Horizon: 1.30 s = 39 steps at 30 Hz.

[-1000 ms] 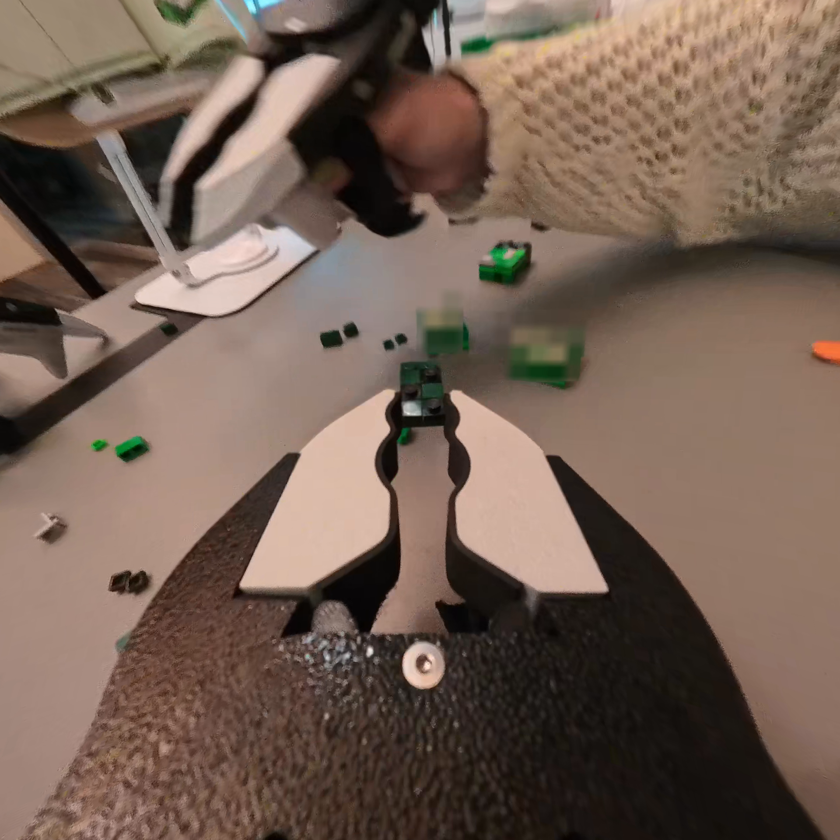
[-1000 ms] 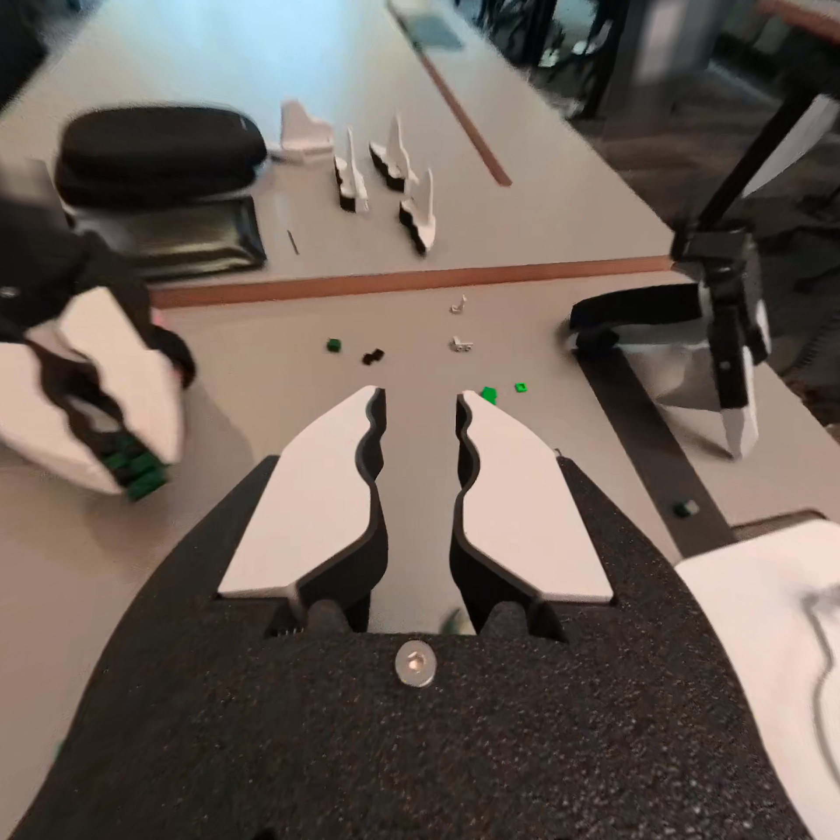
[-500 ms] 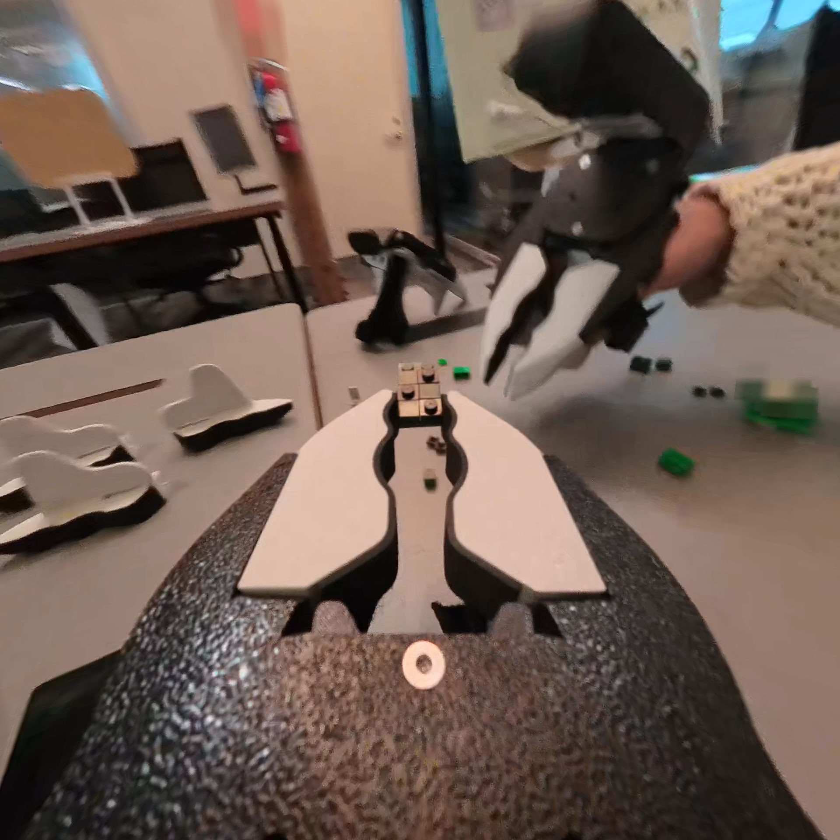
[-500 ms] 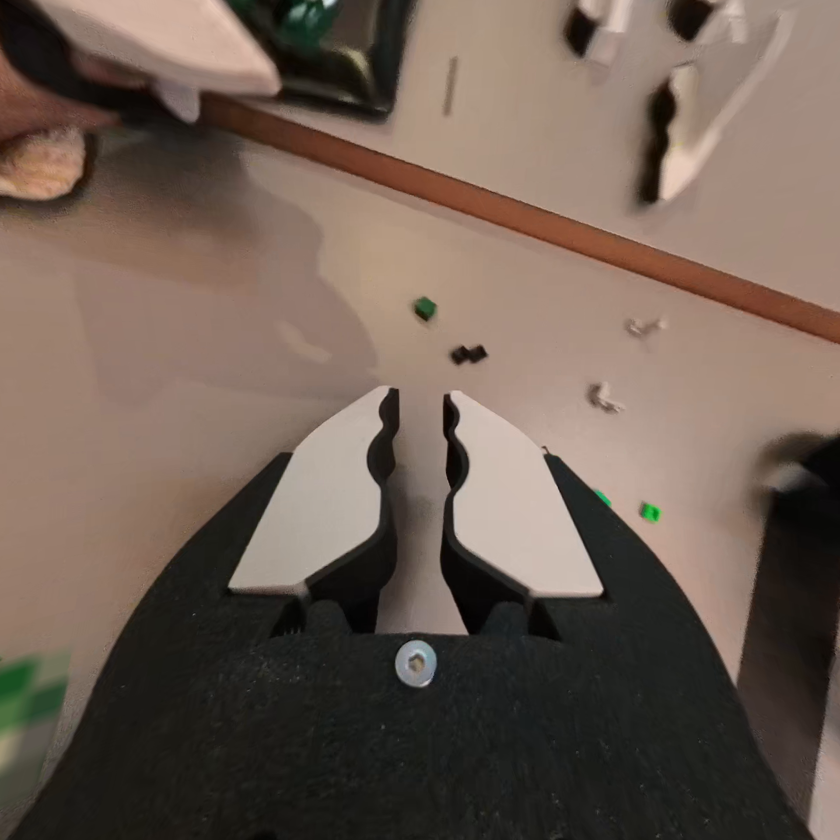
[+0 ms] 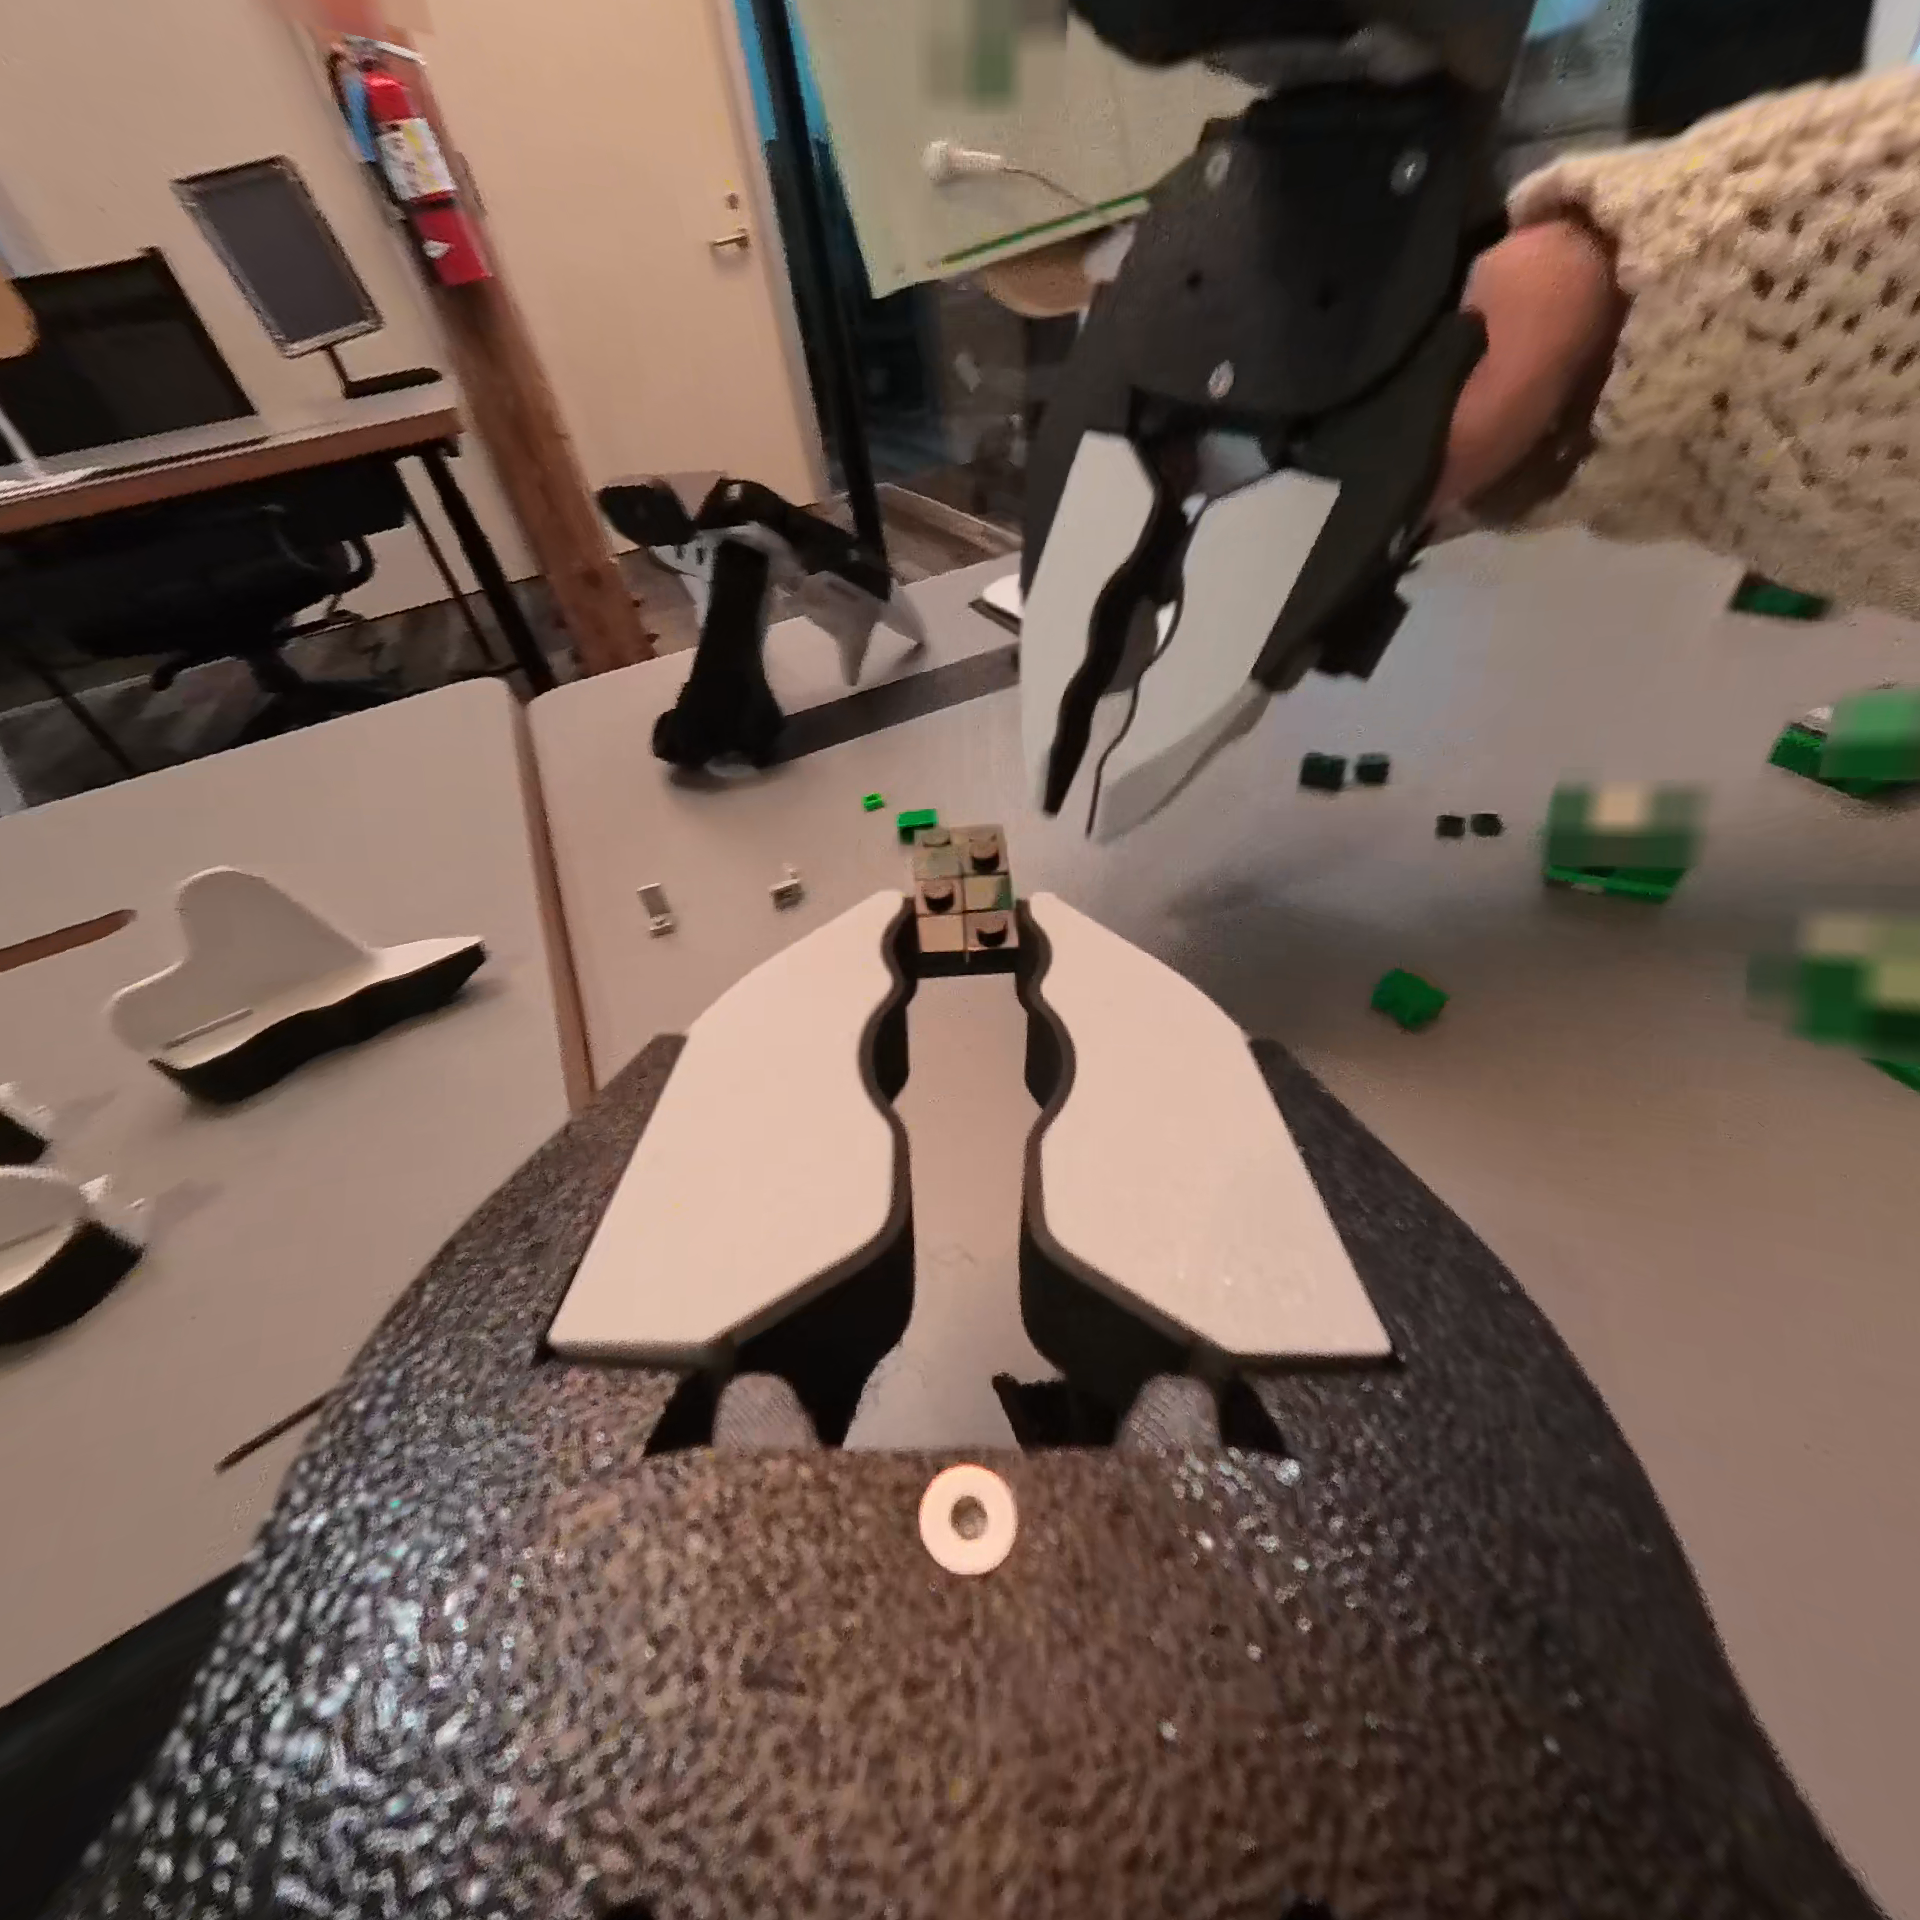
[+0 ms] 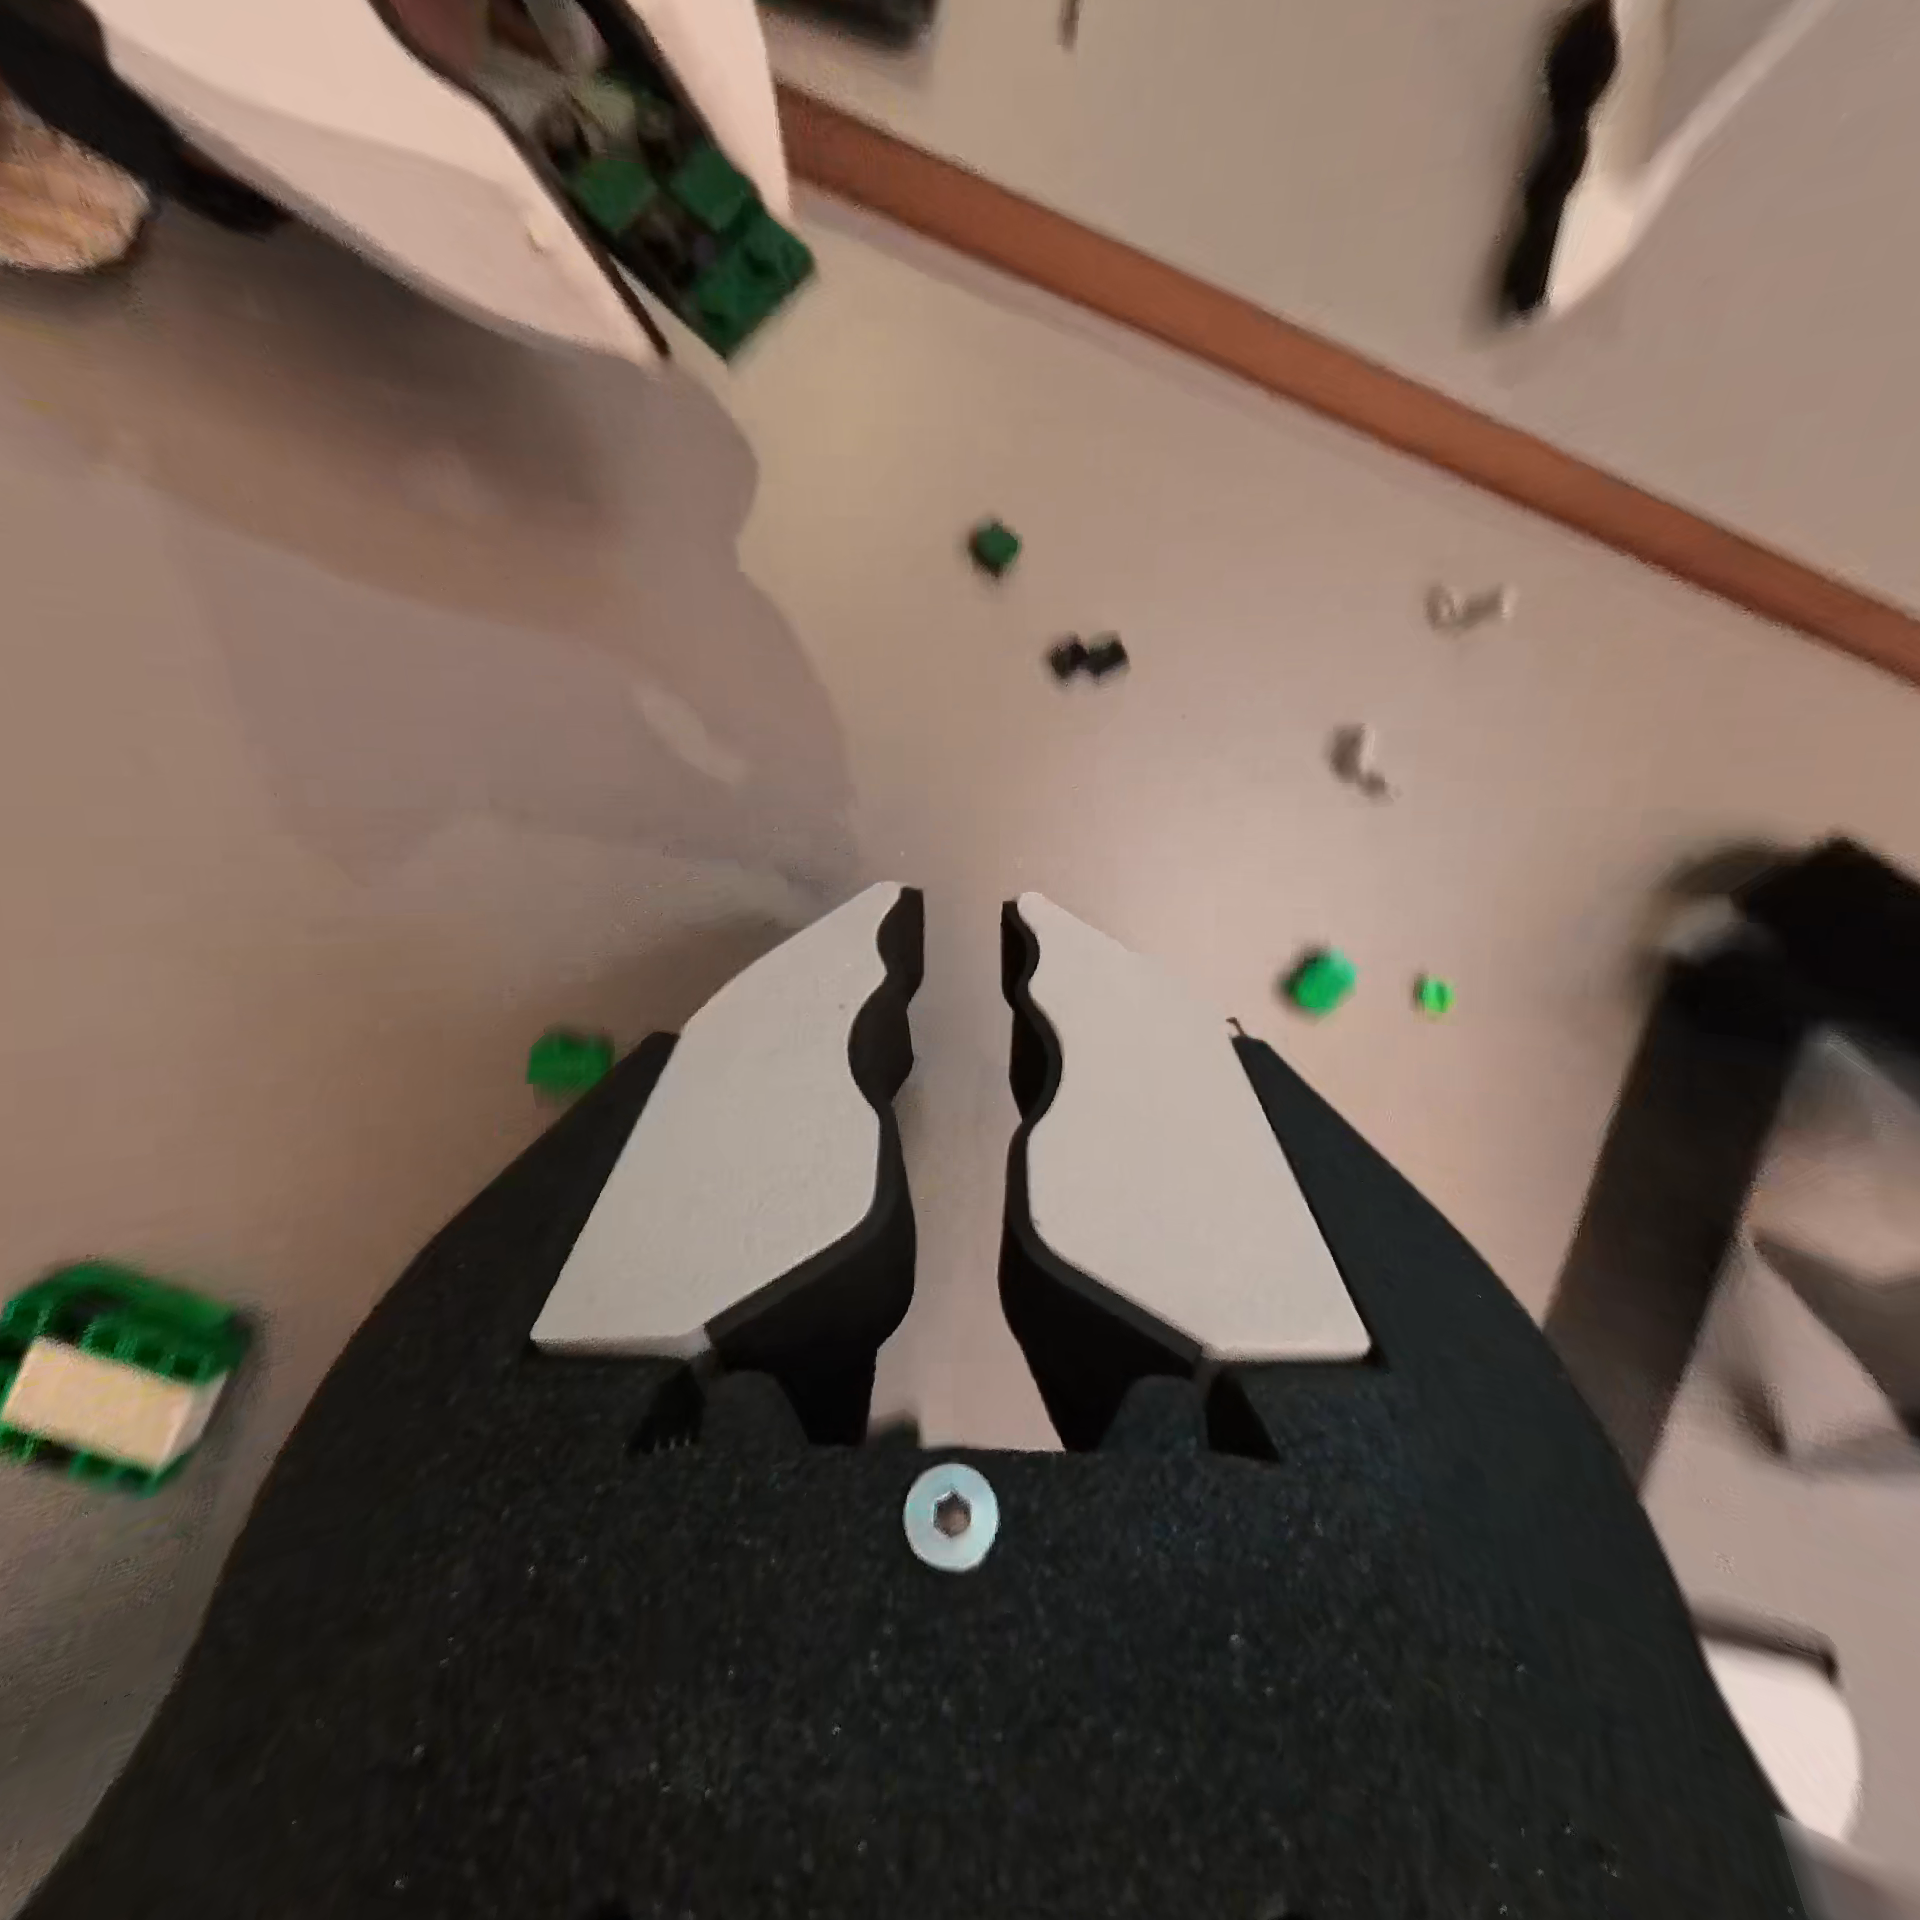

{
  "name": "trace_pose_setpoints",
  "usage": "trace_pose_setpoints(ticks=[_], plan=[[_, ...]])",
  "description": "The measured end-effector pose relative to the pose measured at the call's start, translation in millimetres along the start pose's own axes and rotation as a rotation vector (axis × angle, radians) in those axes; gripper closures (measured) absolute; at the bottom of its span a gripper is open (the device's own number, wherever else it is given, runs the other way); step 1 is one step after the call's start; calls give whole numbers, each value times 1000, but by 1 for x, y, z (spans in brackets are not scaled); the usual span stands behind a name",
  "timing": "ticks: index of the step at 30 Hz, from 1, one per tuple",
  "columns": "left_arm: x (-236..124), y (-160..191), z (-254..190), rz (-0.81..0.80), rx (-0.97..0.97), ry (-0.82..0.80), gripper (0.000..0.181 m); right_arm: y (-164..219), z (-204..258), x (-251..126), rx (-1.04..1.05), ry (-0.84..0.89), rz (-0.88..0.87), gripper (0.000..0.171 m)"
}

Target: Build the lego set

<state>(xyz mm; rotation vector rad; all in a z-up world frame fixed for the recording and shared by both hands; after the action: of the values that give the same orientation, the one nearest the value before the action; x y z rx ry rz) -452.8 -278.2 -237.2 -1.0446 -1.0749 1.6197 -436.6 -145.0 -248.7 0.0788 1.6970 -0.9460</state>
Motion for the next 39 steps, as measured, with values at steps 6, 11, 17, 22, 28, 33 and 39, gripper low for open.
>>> trace_pose_setpoints(ticks=[6, 11, 17, 22, 28, 33, 39], plan=[[9, -5, -22, -27, 29, 116, 164, 80, 14, -47, 213, -30, 193, 166], [20, -6, -52, -13, 102, 241, 164, 121, 42, -48, 315, -72, 262, 163], [27, -1, -82, 40, 231, 360, 164, 131, 51, -42, 344, -74, 268, 161], [29, 3, -90, 73, 270, 395, 164, 134, 51, -35, 344, -69, 293, 158], [27, 1, -90, 64, 254, 406, 164, 137, 49, -31, 308, -32, 331, 157], [28, 2, -94, 72, 260, 424, 164, 138, 47, -33, 249, 4, 313, 163], [28, 1, -105, 66, 273, 475, 164, 119, 63, -47, 77, 118, 126, 171]])
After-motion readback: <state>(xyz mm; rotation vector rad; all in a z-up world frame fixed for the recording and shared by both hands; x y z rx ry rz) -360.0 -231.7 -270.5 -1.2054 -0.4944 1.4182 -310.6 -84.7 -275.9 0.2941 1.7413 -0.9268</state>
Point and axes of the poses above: each gripper's, where its closed fingertips meet, x out along the fingers, y out of its underside, z = x × y across the jaws, the point moved 4 cm from there along -x, back along the fingers, and after that the axes turned 8 degrees about x, right-handed, at the moved point
